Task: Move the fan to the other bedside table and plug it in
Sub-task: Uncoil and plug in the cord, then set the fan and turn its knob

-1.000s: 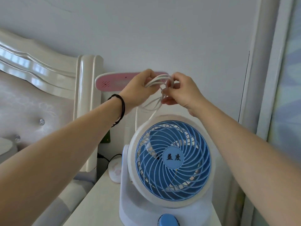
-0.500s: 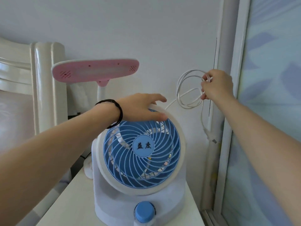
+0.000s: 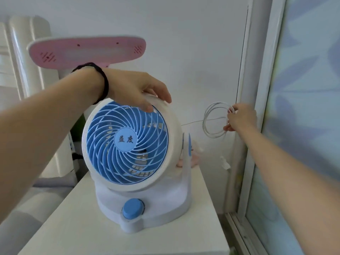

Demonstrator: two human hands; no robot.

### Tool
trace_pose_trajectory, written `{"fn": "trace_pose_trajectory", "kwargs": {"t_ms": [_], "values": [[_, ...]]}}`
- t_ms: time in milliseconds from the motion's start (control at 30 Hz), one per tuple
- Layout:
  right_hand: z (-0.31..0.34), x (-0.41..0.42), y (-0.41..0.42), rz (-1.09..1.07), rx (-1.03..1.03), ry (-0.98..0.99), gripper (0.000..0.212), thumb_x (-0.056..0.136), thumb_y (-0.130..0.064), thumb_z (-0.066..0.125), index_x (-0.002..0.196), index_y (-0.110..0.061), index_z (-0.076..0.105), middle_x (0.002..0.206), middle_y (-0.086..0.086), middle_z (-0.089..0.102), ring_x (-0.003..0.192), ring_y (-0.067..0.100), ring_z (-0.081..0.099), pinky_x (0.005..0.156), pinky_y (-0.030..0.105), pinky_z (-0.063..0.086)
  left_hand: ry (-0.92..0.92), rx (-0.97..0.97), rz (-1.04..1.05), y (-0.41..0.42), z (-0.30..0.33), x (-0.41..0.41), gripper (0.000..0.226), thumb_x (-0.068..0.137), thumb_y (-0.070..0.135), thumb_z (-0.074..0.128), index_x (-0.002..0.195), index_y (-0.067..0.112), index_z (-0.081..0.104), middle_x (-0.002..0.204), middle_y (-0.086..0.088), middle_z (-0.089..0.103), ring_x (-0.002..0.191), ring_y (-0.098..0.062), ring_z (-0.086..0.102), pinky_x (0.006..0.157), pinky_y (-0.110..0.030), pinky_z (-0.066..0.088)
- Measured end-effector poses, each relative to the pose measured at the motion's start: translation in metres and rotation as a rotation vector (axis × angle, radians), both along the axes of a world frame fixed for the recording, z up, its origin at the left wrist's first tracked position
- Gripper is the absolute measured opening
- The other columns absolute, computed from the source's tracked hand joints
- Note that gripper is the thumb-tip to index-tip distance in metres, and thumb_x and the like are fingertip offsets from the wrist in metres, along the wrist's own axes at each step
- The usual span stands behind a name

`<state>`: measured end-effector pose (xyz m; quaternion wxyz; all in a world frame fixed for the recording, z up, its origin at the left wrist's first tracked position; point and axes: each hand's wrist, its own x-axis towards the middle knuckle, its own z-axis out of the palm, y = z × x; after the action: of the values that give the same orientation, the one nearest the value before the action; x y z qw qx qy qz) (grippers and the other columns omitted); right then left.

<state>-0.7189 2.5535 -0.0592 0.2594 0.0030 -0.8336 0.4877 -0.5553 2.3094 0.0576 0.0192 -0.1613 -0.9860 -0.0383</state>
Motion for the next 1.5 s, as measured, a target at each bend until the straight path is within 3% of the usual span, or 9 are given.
{"fn": "trace_pose_trajectory", "kwargs": {"t_ms": [233, 333, 500, 667, 1000, 1100, 1200, 1267, 1500], "values": [[-0.011, -0.015, -0.009, 0.046, -0.136, 0.089, 0.018, 0.089, 0.0, 0.039, 0.089, 0.0, 0.057, 0.081, 0.02, 0.061, 0.053, 0.026, 0.067, 0.064, 0.051, 0.058, 0.505, -0.176, 0.05, 0.092, -0.093, -0.006, 0.046, 0.076, 0.014, 0.049, 0.122, 0.021, 0.05, 0.118, -0.004, 0.06, 0.121, -0.025, 0.048, 0.116, -0.048, 0.005], [-0.01, -0.018, -0.003, 0.014, -0.145, 0.133, 0.018, 0.088, -0.002, 0.04, 0.082, -0.009, 0.055, 0.071, 0.013, 0.061, 0.05, 0.023, 0.067, 0.063, 0.049, 0.058, 0.736, -0.196, 0.048, 0.118, -0.149, -0.024, 0.03, 0.059, 0.018, 0.058, 0.088, 0.018, 0.066, 0.086, -0.005, 0.07, 0.102, -0.029, 0.064, 0.11, -0.057, 0.024], [-0.022, -0.028, 0.013, 0.004, -0.132, 0.097, 0.017, 0.091, -0.005, 0.041, 0.08, -0.012, 0.051, 0.066, 0.006, 0.057, 0.034, 0.003, 0.059, 0.061, 0.045, 0.057, 0.59, -0.133, 0.084, 0.138, -0.2, -0.049, 0.037, 0.036, 0.02, 0.074, 0.072, 0.021, 0.066, 0.07, 0.001, 0.068, 0.077, -0.022, 0.068, 0.093, -0.051, 0.047], [-0.05, -0.054, 0.014, 0.018, -0.192, -0.005, 0.015, 0.091, -0.003, 0.043, 0.088, -0.006, 0.057, 0.075, 0.007, 0.057, 0.044, 0.016, 0.063, 0.064, 0.047, 0.058, 0.531, -0.043, 0.133, 0.15, -0.21, -0.07, 0.035, 0.037, 0.026, 0.074, 0.072, 0.028, 0.067, 0.065, 0.009, 0.065, 0.071, -0.015, 0.068, 0.085, -0.046, 0.053], [-0.126, -0.118, -0.004, 0.105, -0.286, -0.24, 0.018, 0.077, -0.003, 0.049, 0.074, -0.02, 0.047, 0.094, 0.02, 0.064, 0.088, 0.041, 0.066, 0.082, 0.055, 0.052, 0.603, -0.008, 0.17, 0.145, -0.233, -0.084, 0.04, 0.047, 0.025, 0.072, 0.086, 0.027, 0.065, 0.077, 0.009, 0.067, 0.083, -0.016, 0.068, 0.097, -0.044, 0.032], [-0.145, -0.124, -0.002, 0.169, -0.327, -0.371, 0.035, 0.074, -0.004, 0.051, 0.108, -0.012, 0.053, 0.111, 0.023, 0.062, 0.096, 0.037, 0.064, 0.089, 0.049, 0.052, 0.611, 0.003, 0.157, 0.145, -0.234, -0.083, 0.036, 0.05, 0.025, 0.069, 0.086, 0.026, 0.066, 0.079, 0.008, 0.069, 0.086, -0.017, 0.069, 0.099, -0.045, 0.038], [-0.135, -0.097, -0.003, 0.285, -0.235, -0.517, 0.067, 0.08, 0.0, 0.049, 0.141, -0.015, 0.027, 0.108, 0.014, 0.052, 0.094, 0.026, 0.055, 0.092, 0.038, 0.05, 0.613, -0.022, 0.145, 0.145, -0.235, -0.08, 0.033, 0.05, 0.028, 0.065, 0.082, 0.026, 0.067, 0.079, 0.009, 0.069, 0.082, -0.016, 0.069, 0.094, -0.045, 0.048], [-0.13, -0.086, -0.003, 0.361, -0.236, -0.576, 0.072, 0.084, 0.002, 0.049, 0.146, -0.019, 0.017, 0.099, 0.007, 0.047, 0.094, 0.023, 0.051, 0.096, 0.04, 0.048, 0.63, -0.012, 0.127, 0.145, -0.236, -0.076, 0.03, 0.054, 0.028, 0.054, 0.082, 0.028, 0.067, 0.079, 0.011, 0.068, 0.08, -0.013, 0.068, 0.094, -0.041, 0.048], [-0.109, -0.023, 0.001, 0.489, -0.26, -0.477, 0.066, 0.087, -0.005, 0.053, 0.144, -0.024, 0.024, 0.146, 0.012, 0.034, 0.118, 0.024, 0.05, 0.1, 0.037, 0.045, 0.631, 0.158, 0.034, 0.137, -0.237, -0.045, 0.04, 0.066, 0.019, 0.037, 0.095, 0.017, 0.065, 0.092, 0.002, 0.07, 0.091, -0.02, 0.069, 0.08, -0.034, 0.055]]}}
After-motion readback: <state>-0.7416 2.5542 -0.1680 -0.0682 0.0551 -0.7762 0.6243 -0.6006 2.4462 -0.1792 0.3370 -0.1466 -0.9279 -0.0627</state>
